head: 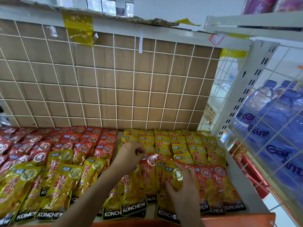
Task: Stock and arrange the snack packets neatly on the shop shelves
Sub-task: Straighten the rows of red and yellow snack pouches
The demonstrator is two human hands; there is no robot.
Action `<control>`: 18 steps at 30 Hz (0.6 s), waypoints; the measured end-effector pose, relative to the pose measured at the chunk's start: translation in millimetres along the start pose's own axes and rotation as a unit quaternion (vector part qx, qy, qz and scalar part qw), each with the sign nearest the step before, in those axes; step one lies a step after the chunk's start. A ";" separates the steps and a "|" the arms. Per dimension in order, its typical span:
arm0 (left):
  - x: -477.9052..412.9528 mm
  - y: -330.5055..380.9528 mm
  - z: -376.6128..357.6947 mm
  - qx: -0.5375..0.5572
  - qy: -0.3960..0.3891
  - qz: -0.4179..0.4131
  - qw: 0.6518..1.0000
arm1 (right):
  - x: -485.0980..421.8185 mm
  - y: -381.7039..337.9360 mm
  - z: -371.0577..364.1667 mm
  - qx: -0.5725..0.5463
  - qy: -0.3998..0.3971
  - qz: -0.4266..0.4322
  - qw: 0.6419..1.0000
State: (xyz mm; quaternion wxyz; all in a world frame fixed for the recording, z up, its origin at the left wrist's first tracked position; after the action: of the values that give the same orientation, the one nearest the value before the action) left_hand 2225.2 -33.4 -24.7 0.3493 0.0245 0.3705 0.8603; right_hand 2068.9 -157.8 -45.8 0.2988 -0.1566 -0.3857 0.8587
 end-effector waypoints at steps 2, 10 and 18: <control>-2.8 5.6 6.3 0.019 0.030 -0.006 0.999 | 0.0 1.8 2.0 -0.005 0.008 -0.005 1.000; -12.0 0.3 34.6 0.098 0.143 0.017 0.985 | 0.3 3.0 3.9 -0.008 0.023 0.001 1.000; 5.2 -30.0 74.1 0.193 0.267 0.070 0.942 | -0.2 -1.7 -4.2 0.009 -0.003 0.021 1.000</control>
State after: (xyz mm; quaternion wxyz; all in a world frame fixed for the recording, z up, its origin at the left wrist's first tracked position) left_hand 2261.0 30.2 8.2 0.1656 -0.1132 0.6063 0.7695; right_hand 2071.8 -154.6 -47.3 0.2804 -0.1593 -0.3758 0.8688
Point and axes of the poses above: each hand's wrist, its own x-axis away from the middle knuckle, its own z-axis out of the back of the hand, y = z × x, the point moved 10 cm from there along -x, towards the middle knuckle, and after that the axes turned 7 degrees about -z, right-handed, at the moved point
